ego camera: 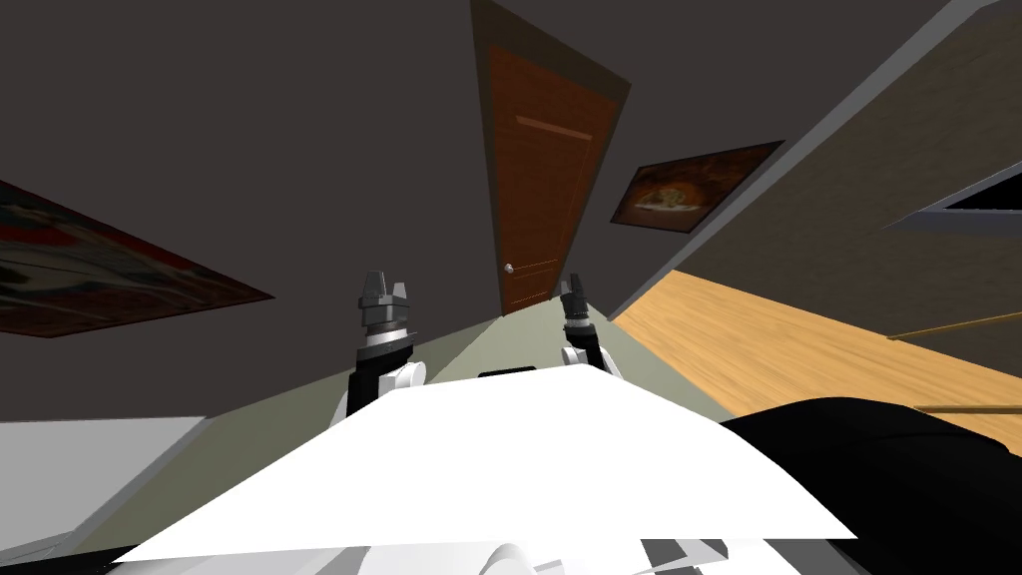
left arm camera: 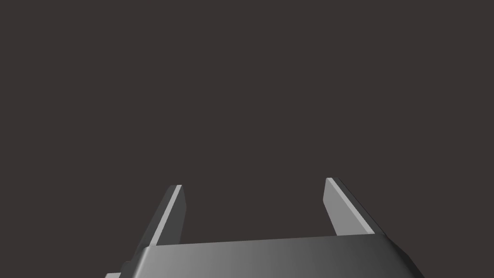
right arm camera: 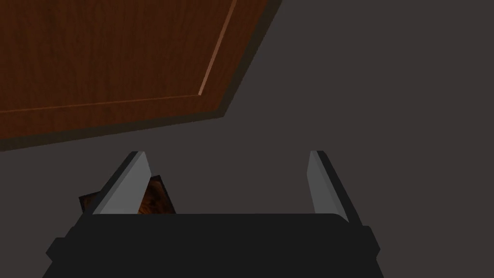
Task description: Pull the door open
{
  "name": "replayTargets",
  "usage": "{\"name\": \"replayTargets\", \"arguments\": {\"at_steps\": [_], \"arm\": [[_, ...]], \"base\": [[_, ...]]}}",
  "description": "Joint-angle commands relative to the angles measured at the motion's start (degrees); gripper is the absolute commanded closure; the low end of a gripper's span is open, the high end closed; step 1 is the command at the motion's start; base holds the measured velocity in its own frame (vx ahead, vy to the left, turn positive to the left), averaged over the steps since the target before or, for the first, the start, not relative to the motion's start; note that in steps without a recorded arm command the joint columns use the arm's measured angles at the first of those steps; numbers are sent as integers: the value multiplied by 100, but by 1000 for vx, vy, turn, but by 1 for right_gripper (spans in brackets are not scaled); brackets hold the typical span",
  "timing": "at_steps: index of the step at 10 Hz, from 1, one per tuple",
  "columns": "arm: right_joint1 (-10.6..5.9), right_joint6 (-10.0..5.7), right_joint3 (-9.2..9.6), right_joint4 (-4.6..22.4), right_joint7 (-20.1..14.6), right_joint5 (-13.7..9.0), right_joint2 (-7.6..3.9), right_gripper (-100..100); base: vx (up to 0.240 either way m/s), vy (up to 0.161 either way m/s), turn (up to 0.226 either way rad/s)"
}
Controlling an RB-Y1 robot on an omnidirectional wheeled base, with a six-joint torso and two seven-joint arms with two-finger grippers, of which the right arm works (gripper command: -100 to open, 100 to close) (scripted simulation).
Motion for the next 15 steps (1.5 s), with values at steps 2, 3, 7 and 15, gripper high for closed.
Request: {"name": "replayTargets", "arguments": {"at_steps": [2,3,7,15], "arm": [[-169,-72,-57,393,328,119,-25,-100],[-230,-103,-83,550,460,169,-36,-100],[-481,-227,-187,1173,1005,373,-78,-100],[-969,-471,-391,2428,2066,770,-126,-100]], "base": [[87,14,19],[92,4,16],[91,12,21],[89,7,21]]}}
